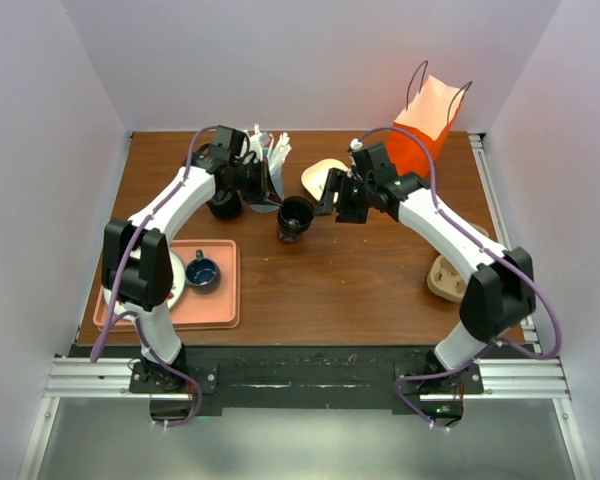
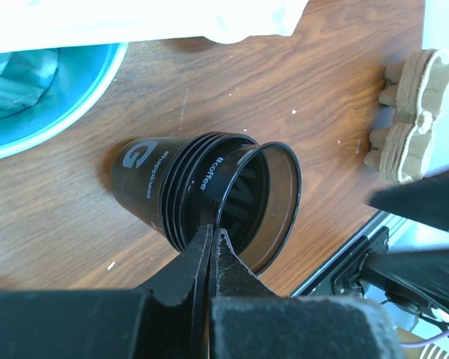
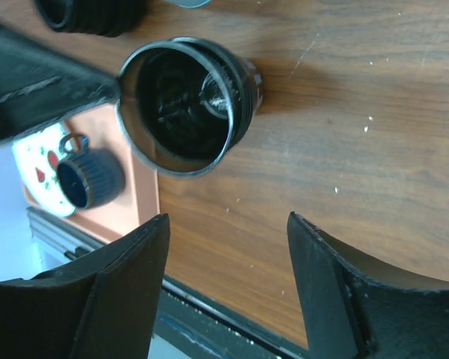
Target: Pack the takeout coffee
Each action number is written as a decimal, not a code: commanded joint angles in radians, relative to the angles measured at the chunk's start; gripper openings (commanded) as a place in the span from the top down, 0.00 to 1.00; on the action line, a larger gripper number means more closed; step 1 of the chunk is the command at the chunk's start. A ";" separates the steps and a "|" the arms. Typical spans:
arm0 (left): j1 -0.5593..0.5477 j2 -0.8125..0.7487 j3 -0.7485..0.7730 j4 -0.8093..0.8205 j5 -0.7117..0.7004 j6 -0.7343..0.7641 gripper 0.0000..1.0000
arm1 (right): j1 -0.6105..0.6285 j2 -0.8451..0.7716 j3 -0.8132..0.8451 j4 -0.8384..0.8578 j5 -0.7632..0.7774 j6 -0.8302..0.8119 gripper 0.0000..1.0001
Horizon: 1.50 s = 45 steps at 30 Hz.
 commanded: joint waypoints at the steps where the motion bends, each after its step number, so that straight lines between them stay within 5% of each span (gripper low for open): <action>1: 0.008 -0.052 -0.016 0.071 0.075 -0.036 1.00 | 0.012 0.066 0.108 0.039 0.008 0.006 0.34; 19: 0.033 -0.075 0.054 0.117 0.141 -0.123 1.00 | 0.012 0.073 0.359 -0.167 0.016 0.015 0.40; 27: 0.035 -0.148 0.132 0.079 0.105 -0.098 1.00 | 0.009 -0.087 0.367 -0.218 0.008 0.030 0.39; 35: 0.028 -0.357 -0.102 0.174 0.226 -0.184 1.00 | 0.009 -0.179 0.352 -0.282 0.045 0.006 0.39; 45: -0.056 -0.530 -0.437 0.203 0.210 -0.145 1.00 | 0.007 -0.272 0.275 -0.288 0.079 0.000 0.39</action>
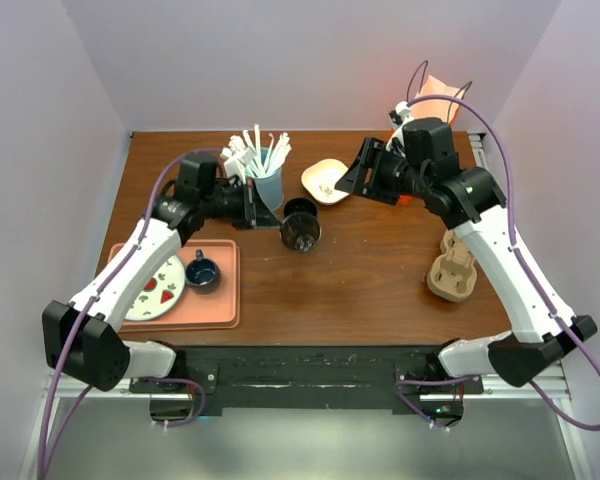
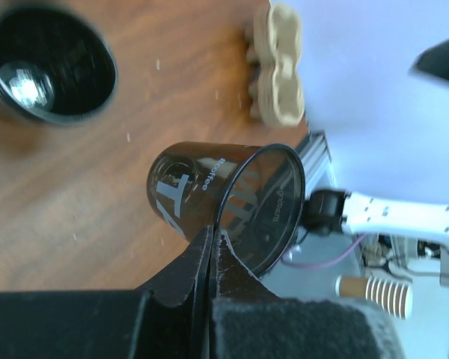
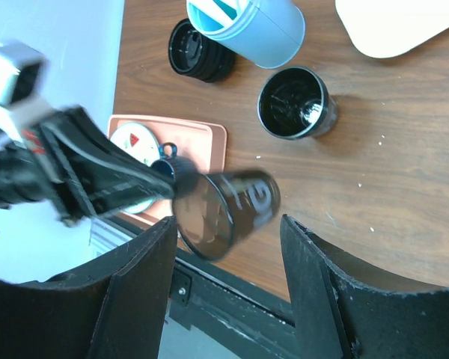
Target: Pack the takeout coffee
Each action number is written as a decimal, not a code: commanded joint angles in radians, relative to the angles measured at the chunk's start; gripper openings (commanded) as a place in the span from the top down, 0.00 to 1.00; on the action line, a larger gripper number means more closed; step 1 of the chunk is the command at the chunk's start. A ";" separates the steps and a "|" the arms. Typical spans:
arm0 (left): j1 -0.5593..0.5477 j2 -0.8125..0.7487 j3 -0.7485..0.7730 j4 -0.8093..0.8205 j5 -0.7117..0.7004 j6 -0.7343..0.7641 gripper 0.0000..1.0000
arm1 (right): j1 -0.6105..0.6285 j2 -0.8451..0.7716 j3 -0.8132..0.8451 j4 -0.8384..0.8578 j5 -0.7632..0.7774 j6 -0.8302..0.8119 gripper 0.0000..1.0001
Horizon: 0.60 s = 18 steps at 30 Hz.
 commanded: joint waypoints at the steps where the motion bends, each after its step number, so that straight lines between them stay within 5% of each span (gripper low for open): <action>1: -0.030 -0.020 -0.101 0.060 0.013 0.003 1.00 | -0.001 -0.046 -0.034 -0.005 0.018 -0.009 0.39; 8: -0.088 0.009 -0.282 0.301 -0.009 -0.062 1.00 | 0.001 -0.089 -0.103 0.021 0.018 0.011 0.38; 18: -0.150 0.119 -0.338 0.404 -0.067 -0.056 1.00 | 0.001 -0.115 -0.161 0.059 0.017 0.036 0.37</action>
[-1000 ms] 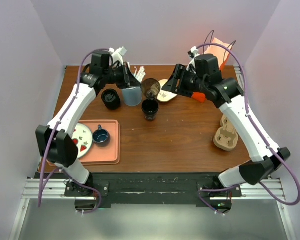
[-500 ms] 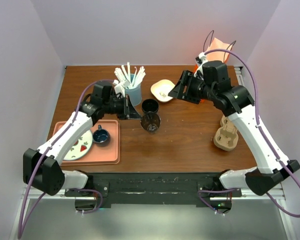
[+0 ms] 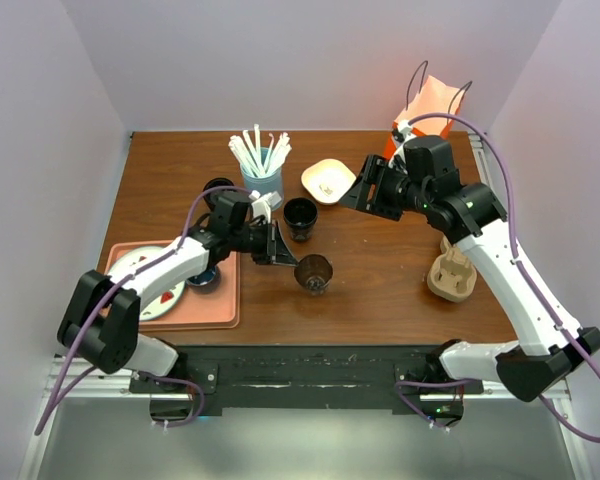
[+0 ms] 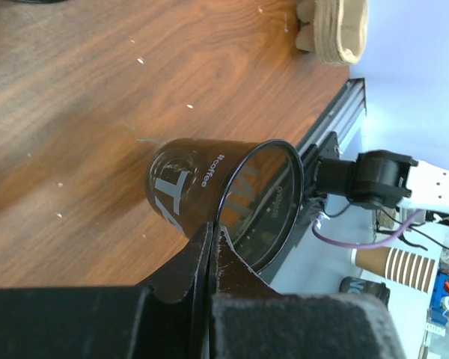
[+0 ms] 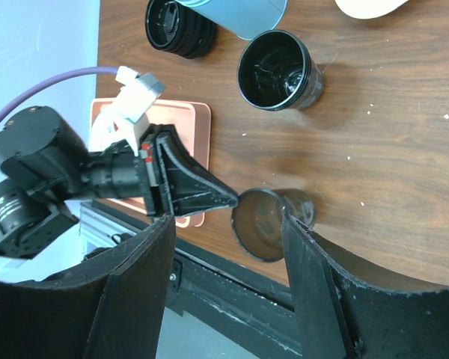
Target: Pack the takeout coffee
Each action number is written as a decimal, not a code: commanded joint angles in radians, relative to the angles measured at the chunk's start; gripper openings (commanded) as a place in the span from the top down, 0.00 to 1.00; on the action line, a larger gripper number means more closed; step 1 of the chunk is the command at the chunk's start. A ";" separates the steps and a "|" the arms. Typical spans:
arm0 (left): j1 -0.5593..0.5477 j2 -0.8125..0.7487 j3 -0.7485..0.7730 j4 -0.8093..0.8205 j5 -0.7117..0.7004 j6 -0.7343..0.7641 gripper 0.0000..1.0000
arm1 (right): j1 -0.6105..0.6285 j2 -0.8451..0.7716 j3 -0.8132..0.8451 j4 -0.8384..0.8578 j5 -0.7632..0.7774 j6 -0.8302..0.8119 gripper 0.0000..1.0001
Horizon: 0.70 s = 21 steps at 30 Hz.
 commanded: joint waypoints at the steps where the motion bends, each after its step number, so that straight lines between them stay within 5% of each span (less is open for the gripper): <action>1: -0.004 0.044 0.007 0.086 -0.039 0.005 1.00 | 0.001 -0.025 -0.008 0.039 0.013 0.018 0.37; 10: -0.004 0.066 0.023 0.051 -0.076 0.007 1.00 | 0.001 -0.025 0.014 0.013 0.024 -0.010 0.36; 21: 0.011 0.049 0.248 -0.225 -0.205 0.131 0.58 | -0.001 -0.005 0.073 -0.013 0.013 -0.037 0.36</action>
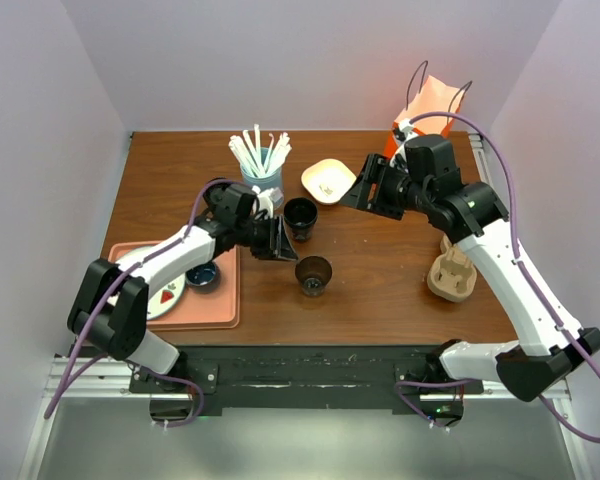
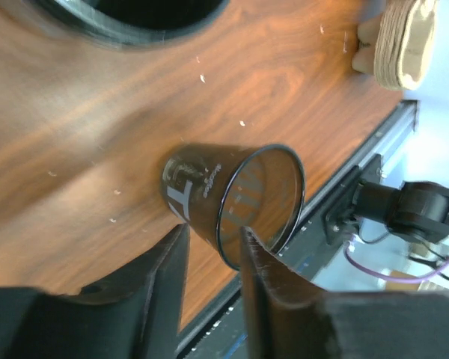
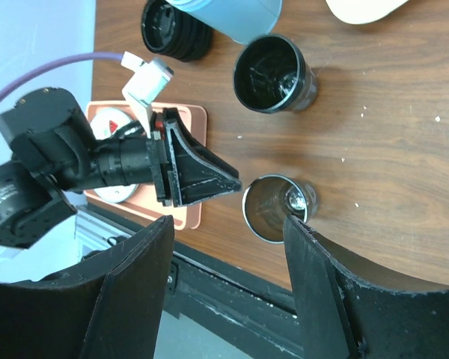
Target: Pack the takeout coffee
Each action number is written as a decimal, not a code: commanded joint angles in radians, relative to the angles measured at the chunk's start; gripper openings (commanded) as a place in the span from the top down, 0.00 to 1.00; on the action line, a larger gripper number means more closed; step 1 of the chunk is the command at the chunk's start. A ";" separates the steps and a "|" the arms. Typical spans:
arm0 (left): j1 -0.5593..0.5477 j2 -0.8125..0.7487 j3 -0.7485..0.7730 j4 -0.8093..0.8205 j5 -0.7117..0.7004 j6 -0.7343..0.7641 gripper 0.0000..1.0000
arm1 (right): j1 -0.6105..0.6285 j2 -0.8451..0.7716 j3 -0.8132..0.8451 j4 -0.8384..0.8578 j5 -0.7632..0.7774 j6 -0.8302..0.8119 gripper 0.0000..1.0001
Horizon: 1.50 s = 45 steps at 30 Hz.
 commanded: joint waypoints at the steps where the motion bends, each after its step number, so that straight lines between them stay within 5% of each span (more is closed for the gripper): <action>1: 0.017 -0.060 0.190 -0.165 -0.161 0.094 0.54 | 0.001 -0.005 0.070 -0.003 -0.004 -0.027 0.36; 7: 0.087 -0.100 0.314 -0.224 -0.583 0.205 0.51 | 0.001 -0.008 0.077 -0.011 -0.008 -0.039 0.35; 10: 0.158 -0.088 0.283 -0.166 -0.672 0.229 0.50 | 0.001 -0.007 0.087 -0.021 -0.016 -0.046 0.35; 18: 0.325 0.044 0.267 -0.058 -0.553 0.248 0.49 | -0.001 -0.010 0.123 -0.057 0.000 -0.071 0.35; 26: 0.455 0.164 0.366 -0.124 -0.528 0.128 0.50 | -0.001 -0.033 0.123 -0.087 0.019 -0.082 0.34; 45: 0.474 0.340 0.490 -0.181 -0.579 0.151 0.62 | 0.001 0.010 0.153 -0.080 0.019 -0.088 0.34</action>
